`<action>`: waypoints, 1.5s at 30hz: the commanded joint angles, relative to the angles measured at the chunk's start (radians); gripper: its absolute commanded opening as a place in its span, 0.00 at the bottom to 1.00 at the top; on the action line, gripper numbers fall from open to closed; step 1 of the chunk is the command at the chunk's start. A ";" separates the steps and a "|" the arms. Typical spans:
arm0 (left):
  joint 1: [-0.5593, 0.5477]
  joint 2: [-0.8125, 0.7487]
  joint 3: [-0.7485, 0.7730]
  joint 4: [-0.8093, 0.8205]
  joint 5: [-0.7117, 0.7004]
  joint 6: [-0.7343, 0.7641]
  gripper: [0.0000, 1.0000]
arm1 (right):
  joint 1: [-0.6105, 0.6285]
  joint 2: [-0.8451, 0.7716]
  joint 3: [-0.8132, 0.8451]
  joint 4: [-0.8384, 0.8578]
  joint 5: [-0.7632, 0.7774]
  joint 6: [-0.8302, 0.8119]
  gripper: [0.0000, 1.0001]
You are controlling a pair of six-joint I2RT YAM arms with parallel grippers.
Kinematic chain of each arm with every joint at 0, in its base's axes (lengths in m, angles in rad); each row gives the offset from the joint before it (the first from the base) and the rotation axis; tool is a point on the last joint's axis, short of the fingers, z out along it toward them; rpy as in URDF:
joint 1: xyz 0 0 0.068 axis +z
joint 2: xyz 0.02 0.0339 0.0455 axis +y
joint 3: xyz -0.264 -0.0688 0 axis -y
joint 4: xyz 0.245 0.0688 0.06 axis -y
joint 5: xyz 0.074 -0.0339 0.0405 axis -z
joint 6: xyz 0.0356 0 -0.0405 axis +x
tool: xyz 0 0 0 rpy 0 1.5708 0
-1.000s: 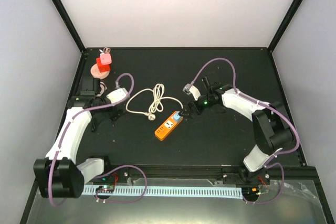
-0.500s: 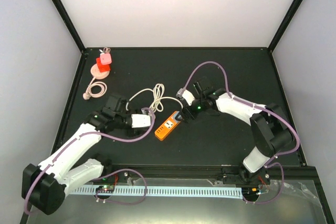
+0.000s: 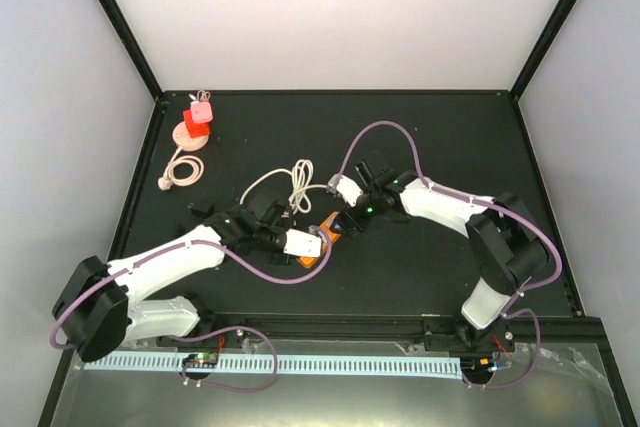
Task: Pull the plug off the socket
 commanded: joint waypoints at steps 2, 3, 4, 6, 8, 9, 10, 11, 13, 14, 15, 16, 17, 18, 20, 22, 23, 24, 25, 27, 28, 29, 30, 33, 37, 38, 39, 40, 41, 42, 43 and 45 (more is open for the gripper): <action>-0.038 0.091 0.037 0.060 -0.145 -0.025 0.20 | 0.034 0.015 0.024 0.009 0.079 -0.009 0.76; -0.038 0.106 0.043 0.060 -0.159 -0.029 0.20 | 0.039 0.015 0.024 0.009 0.085 -0.008 0.75; -0.038 0.110 0.046 0.064 -0.166 -0.029 0.19 | 0.041 0.015 0.025 0.008 0.092 -0.009 0.74; -0.044 0.145 0.044 0.074 -0.165 -0.031 0.19 | 0.047 0.016 0.024 0.007 0.103 -0.009 0.71; -0.055 0.159 0.041 0.085 -0.169 -0.033 0.19 | 0.051 0.014 0.025 0.008 0.112 -0.008 0.69; -0.060 0.165 0.039 0.089 -0.178 -0.033 0.19 | 0.054 0.012 0.025 0.009 0.117 -0.008 0.69; -0.066 0.171 0.037 0.099 -0.190 -0.032 0.19 | 0.059 0.012 0.026 0.008 0.122 -0.008 0.68; -0.073 0.175 0.035 0.106 -0.205 -0.030 0.19 | 0.063 0.011 0.028 0.007 0.128 -0.010 0.67; -0.082 0.183 0.034 0.112 -0.223 -0.031 0.19 | 0.074 0.010 0.029 0.004 0.140 -0.011 0.65; -0.083 0.188 0.037 0.112 -0.224 -0.035 0.19 | 0.080 0.009 0.030 0.002 0.145 -0.011 0.64; -0.084 0.194 0.041 0.114 -0.227 -0.038 0.18 | 0.083 0.007 0.030 -0.001 0.151 -0.009 0.63; -0.084 0.200 0.042 0.114 -0.231 -0.041 0.18 | 0.086 0.005 0.031 -0.002 0.156 -0.009 0.61; -0.084 0.209 0.043 0.116 -0.240 -0.044 0.18 | 0.086 0.003 0.031 -0.002 0.157 -0.008 0.60; -0.084 0.217 0.042 0.118 -0.248 -0.046 0.18 | 0.086 0.003 0.031 -0.004 0.158 -0.007 0.60; -0.084 0.230 0.042 0.119 -0.262 -0.046 0.16 | 0.087 0.003 0.034 -0.008 0.160 0.000 0.57; -0.084 0.238 0.038 0.120 -0.264 -0.046 0.16 | 0.088 0.003 0.036 -0.010 0.158 0.000 0.53; -0.084 0.240 0.035 0.123 -0.264 -0.044 0.15 | 0.088 0.001 0.035 -0.008 0.158 -0.001 0.51; -0.084 0.241 0.033 0.125 -0.265 -0.043 0.15 | 0.089 0.000 0.035 -0.008 0.155 -0.004 0.49; -0.084 0.245 0.033 0.122 -0.265 -0.042 0.15 | 0.090 -0.003 0.035 -0.008 0.155 -0.005 0.47; -0.084 0.253 0.036 0.115 -0.268 -0.042 0.15 | 0.094 -0.008 0.034 -0.008 0.153 -0.008 0.45; -0.084 0.254 0.036 0.113 -0.272 -0.039 0.14 | 0.093 -0.013 0.033 -0.008 0.153 -0.009 0.43; -0.084 0.257 0.036 0.113 -0.273 -0.038 0.14 | 0.094 -0.017 0.034 -0.008 0.152 -0.010 0.42; -0.084 0.260 0.037 0.111 -0.273 -0.036 0.14 | 0.094 -0.022 0.034 -0.008 0.150 -0.011 0.40; -0.084 0.271 0.042 0.101 -0.273 -0.038 0.14 | 0.095 -0.036 0.035 -0.008 0.146 -0.015 0.37; -0.084 0.291 0.047 0.091 -0.281 -0.043 0.15 | 0.093 -0.040 0.036 -0.014 0.136 -0.020 0.35; -0.084 0.295 0.049 0.088 -0.281 -0.045 0.15 | 0.095 -0.041 0.037 -0.014 0.136 -0.021 0.35; -0.084 0.297 0.049 0.088 -0.281 -0.047 0.15 | 0.094 -0.041 0.038 -0.015 0.137 -0.021 0.35; -0.084 0.298 0.049 0.089 -0.283 -0.048 0.15 | 0.095 -0.040 0.038 -0.015 0.135 -0.021 0.34; -0.084 0.299 0.049 0.092 -0.287 -0.050 0.15 | 0.095 -0.039 0.039 -0.015 0.135 -0.021 0.34; -0.084 0.302 0.051 0.093 -0.291 -0.053 0.15 | 0.095 -0.040 0.039 -0.015 0.135 -0.023 0.34; -0.084 0.305 0.053 0.091 -0.294 -0.057 0.15 | 0.096 -0.040 0.038 -0.014 0.135 -0.023 0.33; -0.084 0.310 0.057 0.085 -0.295 -0.059 0.15 | 0.095 -0.041 0.037 -0.013 0.137 -0.024 0.32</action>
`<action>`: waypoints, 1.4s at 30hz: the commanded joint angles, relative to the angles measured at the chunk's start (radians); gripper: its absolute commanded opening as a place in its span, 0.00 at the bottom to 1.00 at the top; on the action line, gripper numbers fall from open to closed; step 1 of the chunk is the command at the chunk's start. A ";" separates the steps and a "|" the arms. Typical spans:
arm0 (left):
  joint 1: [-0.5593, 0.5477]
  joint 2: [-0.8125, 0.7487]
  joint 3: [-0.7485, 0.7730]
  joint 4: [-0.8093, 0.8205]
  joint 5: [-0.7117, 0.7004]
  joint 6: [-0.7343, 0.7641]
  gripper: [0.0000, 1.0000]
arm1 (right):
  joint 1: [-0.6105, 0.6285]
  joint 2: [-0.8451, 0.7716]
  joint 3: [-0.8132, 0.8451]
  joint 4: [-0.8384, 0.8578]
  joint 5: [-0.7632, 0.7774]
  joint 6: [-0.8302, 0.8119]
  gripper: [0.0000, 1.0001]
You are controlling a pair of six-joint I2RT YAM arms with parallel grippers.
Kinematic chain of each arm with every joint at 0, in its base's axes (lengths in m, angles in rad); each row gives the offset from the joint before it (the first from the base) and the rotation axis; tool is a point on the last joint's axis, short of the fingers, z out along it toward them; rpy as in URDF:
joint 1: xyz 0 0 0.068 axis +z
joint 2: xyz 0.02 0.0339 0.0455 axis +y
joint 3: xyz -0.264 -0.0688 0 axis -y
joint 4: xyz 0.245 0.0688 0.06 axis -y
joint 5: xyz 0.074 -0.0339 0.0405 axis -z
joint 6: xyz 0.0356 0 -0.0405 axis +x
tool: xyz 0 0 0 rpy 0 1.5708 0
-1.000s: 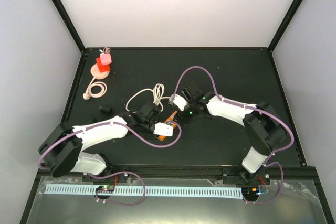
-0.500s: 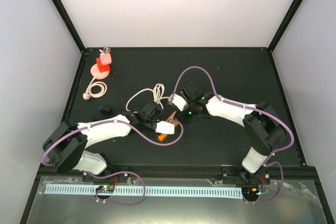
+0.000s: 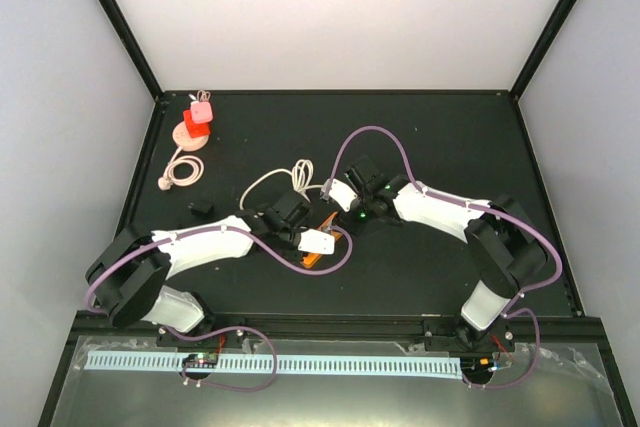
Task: Pull the plug off the socket
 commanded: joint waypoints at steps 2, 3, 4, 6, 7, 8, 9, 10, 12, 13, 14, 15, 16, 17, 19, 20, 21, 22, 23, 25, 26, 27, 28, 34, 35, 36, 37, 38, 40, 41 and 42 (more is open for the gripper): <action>-0.004 0.050 0.007 -0.025 -0.043 -0.019 0.15 | 0.014 -0.041 0.024 0.005 -0.031 -0.016 0.31; -0.004 0.051 0.007 -0.025 -0.044 -0.019 0.15 | 0.014 -0.043 0.024 0.004 -0.032 -0.016 0.31; -0.004 0.053 0.008 -0.025 -0.045 -0.019 0.15 | 0.015 -0.045 0.024 0.004 -0.033 -0.016 0.31; -0.004 0.057 0.008 -0.026 -0.048 -0.020 0.15 | 0.015 -0.055 0.020 0.009 -0.045 -0.016 0.31; -0.004 0.059 0.007 -0.025 -0.048 -0.020 0.15 | 0.014 -0.059 0.017 0.011 -0.055 -0.017 0.31; -0.004 0.060 0.007 -0.025 -0.047 -0.021 0.15 | 0.015 -0.063 0.017 0.012 -0.060 -0.017 0.31; -0.004 0.061 0.007 -0.025 -0.046 -0.023 0.15 | 0.015 -0.064 0.016 0.012 -0.061 -0.019 0.31; -0.004 0.062 0.007 -0.024 -0.044 -0.025 0.15 | 0.015 -0.065 0.017 0.012 -0.059 -0.019 0.31; -0.004 0.064 0.007 -0.025 -0.043 -0.025 0.15 | 0.015 -0.065 0.019 0.010 -0.053 -0.019 0.31; -0.004 0.064 0.007 -0.025 -0.045 -0.027 0.15 | 0.015 -0.065 0.022 0.008 -0.051 -0.020 0.30; -0.004 0.062 0.007 -0.026 -0.046 -0.027 0.15 | 0.015 -0.066 0.024 0.005 -0.049 -0.019 0.30; -0.004 0.061 0.008 -0.027 -0.047 -0.026 0.15 | 0.014 -0.068 0.026 0.004 -0.048 -0.018 0.30; -0.004 0.059 0.008 -0.029 -0.048 -0.027 0.15 | 0.014 -0.071 0.029 0.003 -0.046 -0.018 0.30; -0.004 0.057 0.010 -0.032 -0.047 -0.028 0.15 | 0.013 -0.075 0.029 0.003 -0.047 -0.016 0.30; -0.004 0.052 0.018 -0.043 -0.046 -0.033 0.15 | 0.011 -0.082 0.031 0.005 -0.054 -0.010 0.30; -0.004 0.049 0.024 -0.050 -0.045 -0.036 0.15 | 0.009 -0.085 0.030 0.005 -0.060 -0.008 0.30; -0.004 0.045 0.030 -0.054 -0.045 -0.037 0.15 | 0.005 -0.085 0.032 0.005 -0.066 -0.003 0.29; -0.004 0.040 0.035 -0.060 -0.044 -0.040 0.15 | 0.001 -0.085 0.034 0.003 -0.072 0.000 0.29; -0.004 0.033 0.039 -0.065 -0.041 -0.043 0.16 | -0.001 -0.084 0.036 0.002 -0.077 0.003 0.29; -0.004 0.021 0.048 -0.078 -0.032 -0.050 0.16 | -0.013 -0.086 0.043 0.000 -0.088 0.010 0.29; -0.004 0.015 0.053 -0.086 -0.028 -0.056 0.17 | -0.021 -0.086 0.048 -0.004 -0.095 0.014 0.29; -0.004 0.008 0.059 -0.093 -0.026 -0.062 0.18 | -0.029 -0.088 0.052 -0.006 -0.107 0.017 0.29; -0.004 0.000 0.065 -0.098 -0.023 -0.070 0.19 | -0.039 -0.092 0.055 -0.007 -0.119 0.020 0.29; -0.003 -0.059 0.141 -0.187 0.000 -0.108 0.28 | -0.099 -0.135 0.036 0.020 -0.181 0.034 0.30; -0.003 -0.068 0.157 -0.202 0.007 -0.114 0.31 | -0.105 -0.141 0.040 0.019 -0.187 0.035 0.30; -0.003 -0.079 0.171 -0.220 0.015 -0.120 0.34 | -0.114 -0.144 0.045 0.014 -0.198 0.037 0.30; -0.003 -0.095 0.184 -0.236 0.018 -0.124 0.37 | -0.134 -0.146 0.056 0.008 -0.215 0.047 0.30; -0.001 -0.107 0.196 -0.244 0.017 -0.129 0.42 | -0.156 -0.145 0.070 0.001 -0.248 0.058 0.30; -0.002 -0.134 0.212 -0.256 0.007 -0.136 0.48 | -0.207 -0.135 0.099 -0.008 -0.325 0.094 0.30; -0.001 -0.138 0.219 -0.259 0.001 -0.141 0.53 | -0.234 -0.131 0.109 -0.003 -0.366 0.117 0.30; -0.001 -0.171 0.228 -0.259 -0.008 -0.150 0.58 | -0.257 -0.129 0.119 0.008 -0.416 0.146 0.30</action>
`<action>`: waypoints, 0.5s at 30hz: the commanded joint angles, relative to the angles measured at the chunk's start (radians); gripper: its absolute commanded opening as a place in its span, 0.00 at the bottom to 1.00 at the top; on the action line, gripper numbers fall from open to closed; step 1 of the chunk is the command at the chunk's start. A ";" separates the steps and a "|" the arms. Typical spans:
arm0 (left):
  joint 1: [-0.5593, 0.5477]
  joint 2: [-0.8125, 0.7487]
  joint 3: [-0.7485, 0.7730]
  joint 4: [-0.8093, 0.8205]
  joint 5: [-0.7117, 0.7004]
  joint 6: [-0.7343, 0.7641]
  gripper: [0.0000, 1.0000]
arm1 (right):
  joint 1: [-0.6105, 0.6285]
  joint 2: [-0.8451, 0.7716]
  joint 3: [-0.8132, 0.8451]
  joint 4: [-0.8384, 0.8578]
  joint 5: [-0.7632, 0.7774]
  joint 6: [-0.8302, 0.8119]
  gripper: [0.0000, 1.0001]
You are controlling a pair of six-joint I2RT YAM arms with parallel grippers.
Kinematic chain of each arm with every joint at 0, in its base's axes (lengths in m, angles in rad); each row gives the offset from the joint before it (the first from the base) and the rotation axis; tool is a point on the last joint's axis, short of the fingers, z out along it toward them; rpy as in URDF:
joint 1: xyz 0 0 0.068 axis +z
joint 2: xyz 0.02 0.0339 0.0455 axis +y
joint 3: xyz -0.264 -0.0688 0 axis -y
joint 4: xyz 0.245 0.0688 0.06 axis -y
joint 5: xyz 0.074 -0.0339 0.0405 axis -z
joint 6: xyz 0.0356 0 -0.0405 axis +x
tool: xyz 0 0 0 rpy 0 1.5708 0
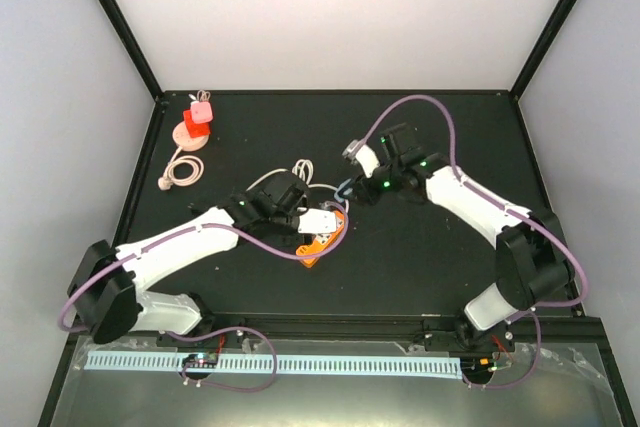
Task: Pull the plug off the socket
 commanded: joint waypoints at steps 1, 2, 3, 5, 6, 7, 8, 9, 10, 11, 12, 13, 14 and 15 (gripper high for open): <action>0.000 -0.084 0.065 -0.056 -0.007 -0.053 0.62 | -0.106 -0.009 0.066 0.039 -0.221 0.120 0.30; 0.003 -0.098 0.075 -0.057 -0.007 -0.065 0.66 | -0.125 -0.018 0.061 0.077 -0.253 0.165 0.30; 0.004 -0.110 0.092 -0.059 -0.008 -0.073 0.70 | -0.137 -0.033 0.046 0.123 -0.272 0.211 0.31; 0.004 -0.131 0.122 -0.067 -0.010 -0.079 0.76 | -0.145 -0.065 0.020 0.202 -0.288 0.289 0.31; 0.003 -0.138 0.138 -0.071 -0.013 -0.078 0.76 | -0.145 -0.076 0.010 0.235 -0.298 0.329 0.32; 0.004 -0.144 0.155 -0.072 -0.020 -0.078 0.77 | -0.145 -0.086 0.001 0.276 -0.309 0.375 0.32; 0.005 -0.148 0.172 -0.071 -0.033 -0.082 0.77 | -0.145 -0.090 -0.005 0.306 -0.319 0.420 0.32; 0.005 -0.149 0.190 -0.069 -0.050 -0.090 0.77 | -0.145 -0.091 -0.009 0.338 -0.334 0.462 0.32; 0.005 -0.149 0.208 -0.066 -0.066 -0.099 0.77 | -0.145 -0.094 -0.015 0.375 -0.347 0.510 0.32; 0.007 -0.147 0.223 -0.062 -0.077 -0.111 0.77 | -0.145 -0.095 -0.030 0.413 -0.359 0.556 0.31; 0.007 -0.145 0.236 -0.056 -0.087 -0.125 0.77 | -0.145 -0.099 -0.044 0.457 -0.368 0.608 0.31; 0.008 -0.141 0.248 -0.050 -0.091 -0.138 0.77 | -0.145 -0.104 -0.057 0.499 -0.373 0.653 0.31; 0.008 -0.138 0.258 -0.045 -0.092 -0.150 0.77 | -0.144 -0.108 -0.071 0.533 -0.378 0.703 0.31; 0.008 -0.136 0.265 -0.039 -0.096 -0.161 0.77 | -0.144 -0.112 -0.084 0.563 -0.383 0.735 0.31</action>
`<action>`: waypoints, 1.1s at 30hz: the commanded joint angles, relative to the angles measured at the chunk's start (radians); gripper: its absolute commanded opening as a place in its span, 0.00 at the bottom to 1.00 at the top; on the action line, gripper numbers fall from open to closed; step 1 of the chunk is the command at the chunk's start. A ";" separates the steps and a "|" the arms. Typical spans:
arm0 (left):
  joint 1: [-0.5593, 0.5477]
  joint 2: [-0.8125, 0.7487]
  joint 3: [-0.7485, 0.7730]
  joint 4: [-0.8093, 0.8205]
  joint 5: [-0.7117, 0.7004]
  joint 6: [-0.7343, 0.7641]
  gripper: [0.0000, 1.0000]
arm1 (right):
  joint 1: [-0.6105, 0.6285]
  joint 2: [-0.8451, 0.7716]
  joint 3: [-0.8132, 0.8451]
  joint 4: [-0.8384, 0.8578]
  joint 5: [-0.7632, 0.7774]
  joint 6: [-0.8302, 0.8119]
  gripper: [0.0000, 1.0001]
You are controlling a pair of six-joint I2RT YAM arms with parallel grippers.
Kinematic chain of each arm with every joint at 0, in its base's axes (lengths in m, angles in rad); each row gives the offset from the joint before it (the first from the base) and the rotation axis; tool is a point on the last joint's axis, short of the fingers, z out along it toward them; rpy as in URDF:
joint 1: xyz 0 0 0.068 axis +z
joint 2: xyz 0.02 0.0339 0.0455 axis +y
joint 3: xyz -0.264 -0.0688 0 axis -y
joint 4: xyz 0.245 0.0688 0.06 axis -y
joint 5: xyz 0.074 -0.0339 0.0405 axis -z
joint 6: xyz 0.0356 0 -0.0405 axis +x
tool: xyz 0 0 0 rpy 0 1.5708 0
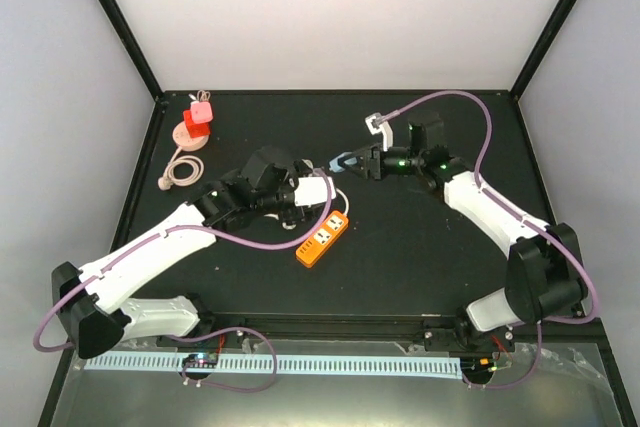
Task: Pull the plug off the socket
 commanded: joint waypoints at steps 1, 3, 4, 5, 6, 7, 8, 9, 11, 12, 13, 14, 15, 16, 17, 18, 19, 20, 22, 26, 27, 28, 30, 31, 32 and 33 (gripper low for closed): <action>0.007 0.001 0.063 0.020 -0.050 -0.076 0.77 | 0.003 -0.033 -0.062 0.231 -0.075 0.264 0.31; 0.007 0.009 0.069 0.030 -0.056 -0.088 0.75 | 0.005 -0.043 -0.084 0.264 -0.075 0.292 0.31; 0.007 0.013 0.072 0.034 -0.057 -0.090 0.75 | 0.008 -0.051 -0.094 0.271 -0.075 0.297 0.31; 0.007 0.018 0.073 0.037 -0.057 -0.089 0.74 | 0.009 -0.058 -0.103 0.282 -0.075 0.304 0.31; 0.007 0.023 0.075 0.044 -0.058 -0.088 0.73 | 0.011 -0.063 -0.108 0.293 -0.078 0.311 0.31; 0.007 0.030 0.079 0.048 -0.058 -0.088 0.72 | 0.014 -0.067 -0.112 0.300 -0.081 0.314 0.31; 0.007 0.038 0.085 0.046 -0.054 -0.089 0.70 | 0.016 -0.070 -0.117 0.306 -0.086 0.316 0.31; 0.007 0.045 0.094 0.044 -0.051 -0.091 0.69 | 0.019 -0.076 -0.121 0.313 -0.087 0.321 0.31; 0.007 0.061 0.111 0.042 -0.038 -0.099 0.68 | 0.026 -0.082 -0.127 0.334 -0.090 0.333 0.31; 0.006 0.069 0.120 0.039 -0.033 -0.105 0.67 | 0.030 -0.084 -0.128 0.339 -0.094 0.338 0.31; 0.006 0.078 0.129 0.039 -0.028 -0.110 0.67 | 0.033 -0.085 -0.129 0.343 -0.098 0.340 0.31; 0.005 0.083 0.139 0.041 -0.028 -0.116 0.67 | 0.037 -0.085 -0.128 0.346 -0.101 0.339 0.31; 0.006 0.083 0.147 0.042 -0.029 -0.124 0.66 | 0.041 -0.086 -0.127 0.347 -0.103 0.339 0.31; 0.006 0.113 0.161 0.035 -0.029 -0.131 0.64 | 0.046 -0.088 -0.127 0.348 -0.103 0.338 0.31; 0.006 0.123 0.176 0.026 -0.029 -0.139 0.63 | 0.050 -0.091 -0.126 0.349 -0.103 0.335 0.31; 0.005 0.133 0.189 0.018 -0.028 -0.145 0.61 | 0.053 -0.093 -0.125 0.348 -0.103 0.333 0.31; 0.006 0.141 0.203 0.014 -0.031 -0.149 0.60 | 0.056 -0.095 -0.125 0.346 -0.104 0.333 0.31; 0.005 0.147 0.210 0.012 -0.032 -0.149 0.58 | 0.058 -0.096 -0.126 0.346 -0.106 0.332 0.31; 0.006 0.152 0.219 0.013 -0.036 -0.151 0.56 | 0.065 -0.100 -0.126 0.345 -0.106 0.331 0.31; 0.006 0.168 0.228 0.008 -0.036 -0.151 0.45 | 0.073 -0.102 -0.127 0.341 -0.111 0.319 0.32; 0.006 0.168 0.226 0.008 -0.035 -0.152 0.42 | 0.073 -0.103 -0.128 0.341 -0.110 0.317 0.32; 0.006 0.168 0.223 0.010 -0.035 -0.152 0.38 | 0.073 -0.103 -0.130 0.340 -0.107 0.316 0.32; 0.006 0.164 0.215 0.013 -0.034 -0.152 0.33 | 0.073 -0.102 -0.130 0.338 -0.107 0.314 0.32; 0.006 0.161 0.210 0.016 -0.034 -0.152 0.30 | 0.073 -0.100 -0.131 0.338 -0.107 0.316 0.33; 0.006 0.159 0.204 0.019 -0.034 -0.154 0.27 | 0.073 -0.100 -0.134 0.341 -0.107 0.319 0.33; 0.005 0.157 0.199 0.023 -0.034 -0.155 0.24 | 0.073 -0.100 -0.135 0.345 -0.107 0.321 0.33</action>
